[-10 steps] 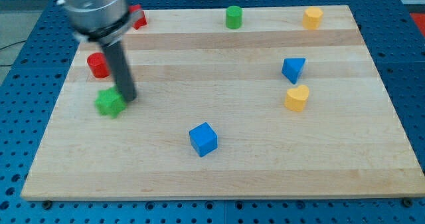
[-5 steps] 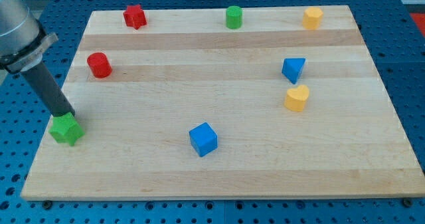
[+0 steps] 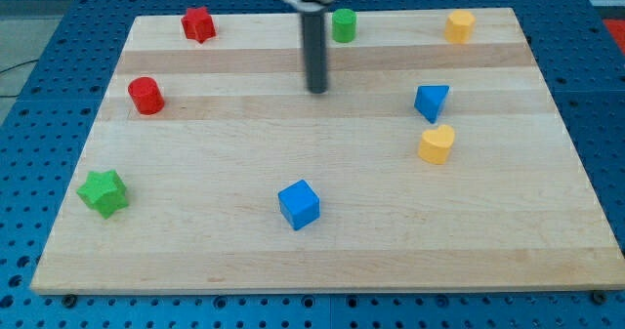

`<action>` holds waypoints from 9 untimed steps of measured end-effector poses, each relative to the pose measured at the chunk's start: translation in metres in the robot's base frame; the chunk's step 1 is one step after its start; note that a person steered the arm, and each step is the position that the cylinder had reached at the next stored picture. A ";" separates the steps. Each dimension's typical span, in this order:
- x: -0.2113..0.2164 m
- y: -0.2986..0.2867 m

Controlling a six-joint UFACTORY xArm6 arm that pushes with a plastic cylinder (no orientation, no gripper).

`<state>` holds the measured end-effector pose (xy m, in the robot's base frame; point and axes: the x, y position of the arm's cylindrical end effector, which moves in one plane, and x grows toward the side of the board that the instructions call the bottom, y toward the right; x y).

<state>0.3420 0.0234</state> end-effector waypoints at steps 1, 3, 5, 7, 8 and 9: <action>-0.014 0.077; 0.019 0.066; 0.009 -0.018; 0.032 -0.082; 0.045 -0.112; 0.052 -0.116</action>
<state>0.3938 -0.0930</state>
